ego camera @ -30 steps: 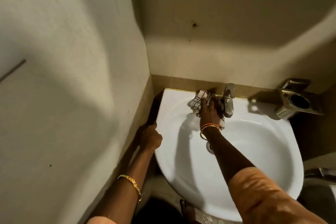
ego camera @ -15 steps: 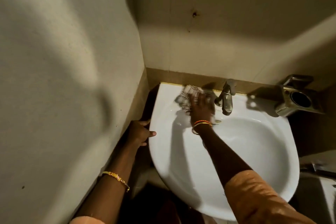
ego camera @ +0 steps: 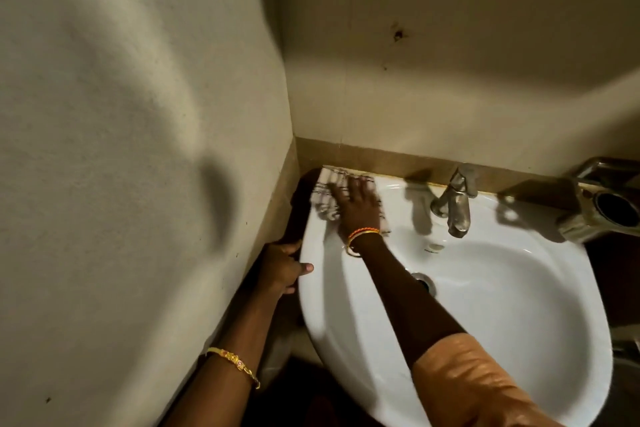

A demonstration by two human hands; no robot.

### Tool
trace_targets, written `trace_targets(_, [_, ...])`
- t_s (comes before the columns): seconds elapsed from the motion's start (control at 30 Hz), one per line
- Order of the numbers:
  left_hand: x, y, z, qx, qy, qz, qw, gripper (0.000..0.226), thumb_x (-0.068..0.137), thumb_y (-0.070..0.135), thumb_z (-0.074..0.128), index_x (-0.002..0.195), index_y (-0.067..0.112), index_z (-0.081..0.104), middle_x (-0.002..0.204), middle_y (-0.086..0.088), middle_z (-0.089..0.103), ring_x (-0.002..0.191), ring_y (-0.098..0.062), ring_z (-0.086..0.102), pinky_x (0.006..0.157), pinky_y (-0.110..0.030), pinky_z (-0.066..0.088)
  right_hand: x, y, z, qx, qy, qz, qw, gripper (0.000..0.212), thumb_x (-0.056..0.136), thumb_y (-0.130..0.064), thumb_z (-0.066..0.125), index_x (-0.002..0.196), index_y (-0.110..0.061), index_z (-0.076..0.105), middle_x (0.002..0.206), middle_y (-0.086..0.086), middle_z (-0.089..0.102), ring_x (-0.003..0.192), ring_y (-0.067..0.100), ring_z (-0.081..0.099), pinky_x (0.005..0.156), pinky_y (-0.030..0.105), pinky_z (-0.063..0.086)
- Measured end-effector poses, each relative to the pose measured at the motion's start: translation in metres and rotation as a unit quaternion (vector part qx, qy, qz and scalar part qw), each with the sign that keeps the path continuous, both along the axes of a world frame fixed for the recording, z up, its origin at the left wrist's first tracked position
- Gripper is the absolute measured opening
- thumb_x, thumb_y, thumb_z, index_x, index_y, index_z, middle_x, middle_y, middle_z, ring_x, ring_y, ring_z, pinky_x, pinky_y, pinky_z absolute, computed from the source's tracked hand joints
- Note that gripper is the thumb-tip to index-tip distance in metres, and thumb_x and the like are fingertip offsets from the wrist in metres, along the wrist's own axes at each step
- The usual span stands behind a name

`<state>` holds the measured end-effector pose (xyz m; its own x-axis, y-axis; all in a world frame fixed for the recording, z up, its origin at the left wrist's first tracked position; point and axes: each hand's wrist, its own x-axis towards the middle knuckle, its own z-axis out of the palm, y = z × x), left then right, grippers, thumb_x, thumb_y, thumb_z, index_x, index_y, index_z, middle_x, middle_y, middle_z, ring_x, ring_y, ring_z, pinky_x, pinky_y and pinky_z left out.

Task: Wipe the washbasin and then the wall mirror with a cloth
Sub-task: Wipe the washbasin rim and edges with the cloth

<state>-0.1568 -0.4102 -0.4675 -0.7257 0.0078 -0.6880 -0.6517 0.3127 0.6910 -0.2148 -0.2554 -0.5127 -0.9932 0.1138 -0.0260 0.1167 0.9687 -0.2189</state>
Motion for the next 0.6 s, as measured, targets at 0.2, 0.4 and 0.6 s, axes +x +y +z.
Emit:
trace_targets(0.2, [0.001, 0.001, -0.001, -0.026, 0.004, -0.011, 1.0, 0.065, 0.082, 0.003, 0.067, 0.14, 0.02, 0.044, 0.137, -0.01, 0.053, 0.117, -0.033, 0.054, 0.079, -0.039, 0.047, 0.033, 0.077, 0.004, -0.054, -0.008, -0.19, 0.98, 0.086, 0.084, 0.002, 0.053, 0.151, -0.029, 0.01, 0.159, 0.01, 0.004, 0.146, 0.032, 0.002, 0.116, 0.05, 0.02])
trace_targets(0.4, [0.003, 0.003, -0.003, -0.024, 0.02, -0.009, 0.999, 0.063, 0.082, 0.003, 0.067, 0.138, 0.022, 0.046, 0.136, -0.007, 0.055, 0.116, -0.031, 0.055, 0.076, -0.038, 0.049, 0.021, 0.063, 0.004, -0.076, -0.002, -0.223, 0.972, 0.086, 0.08, -0.002, 0.059, 0.151, -0.022, 0.014, 0.158, 0.016, 0.006, 0.145, 0.035, 0.01, 0.116, 0.045, 0.016])
trace_targets(0.6, [-0.002, 0.005, -0.001, -0.036, 0.001, -0.008, 0.999, 0.064, 0.08, 0.0, 0.068, 0.137, 0.018, 0.047, 0.137, -0.009, 0.054, 0.12, -0.035, 0.053, 0.081, -0.045, 0.05, -0.003, 0.003, 0.005, -0.03, -0.02, -0.104, 0.994, 0.078, 0.087, -0.023, 0.058, 0.15, -0.033, 0.014, 0.159, 0.014, -0.001, 0.145, 0.04, -0.006, 0.115, 0.053, 0.003])
